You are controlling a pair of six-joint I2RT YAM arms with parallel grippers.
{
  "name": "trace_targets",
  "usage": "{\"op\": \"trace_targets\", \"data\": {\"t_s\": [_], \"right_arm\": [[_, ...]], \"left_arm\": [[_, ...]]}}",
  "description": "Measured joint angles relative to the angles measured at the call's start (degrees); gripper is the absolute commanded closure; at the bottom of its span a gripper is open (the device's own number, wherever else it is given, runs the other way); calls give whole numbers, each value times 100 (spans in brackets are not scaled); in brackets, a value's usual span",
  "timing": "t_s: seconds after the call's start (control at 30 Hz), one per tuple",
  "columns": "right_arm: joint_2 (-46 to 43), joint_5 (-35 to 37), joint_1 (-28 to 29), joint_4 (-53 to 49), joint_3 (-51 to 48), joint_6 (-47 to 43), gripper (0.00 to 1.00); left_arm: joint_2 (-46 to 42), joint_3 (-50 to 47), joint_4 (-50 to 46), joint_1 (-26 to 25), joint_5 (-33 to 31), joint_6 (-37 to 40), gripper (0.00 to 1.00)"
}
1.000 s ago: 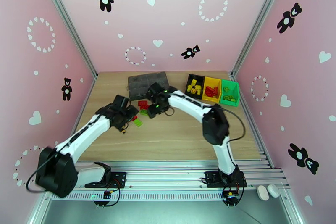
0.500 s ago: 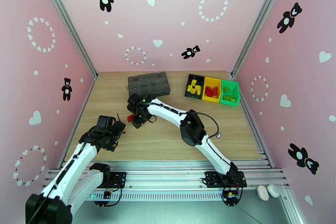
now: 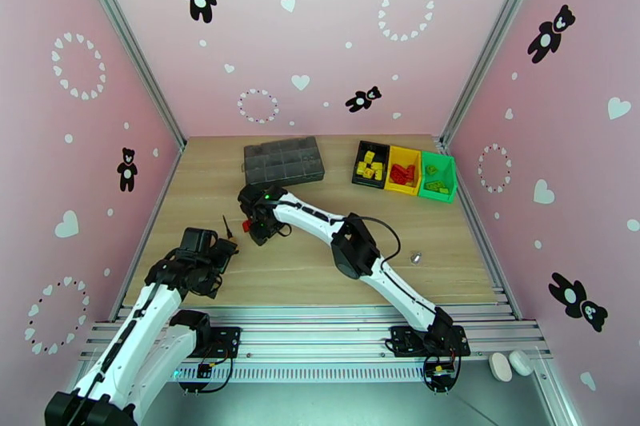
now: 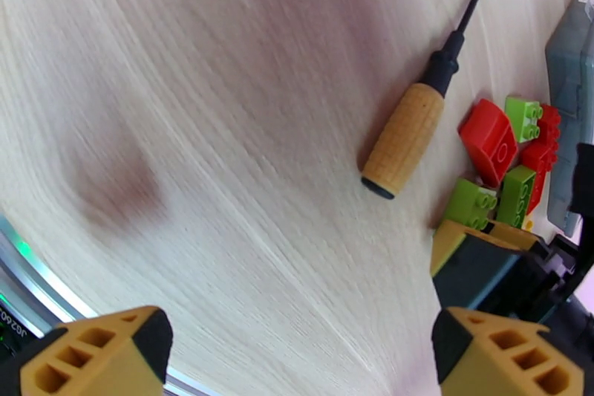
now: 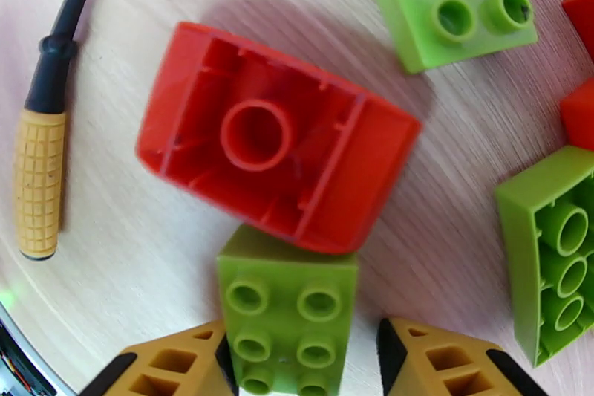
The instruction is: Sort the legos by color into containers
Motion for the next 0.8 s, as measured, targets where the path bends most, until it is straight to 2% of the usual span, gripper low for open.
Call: {"op": "trace_targets", "data": {"t_s": [0.27,0.4,0.6,0.7,0.8], "right_arm": [[15,81,-17,-24,26,17,75],[-262,81,-20,94,-439,17,77],[-1434,87,-164,326,-1834,160,80],[-2157,125,-424,551,-2441,278,81],[-2879,179,-911,811,-3069,415,81]], "left_arm": [[269,118,79,0,22,66,2],[509,173,223,2,63,114,2],[1211,616,595,4,262,330,2],[1773,1010,831,-101,372,468,2],[2522,1641,1034,-505,442,627,2]]}}
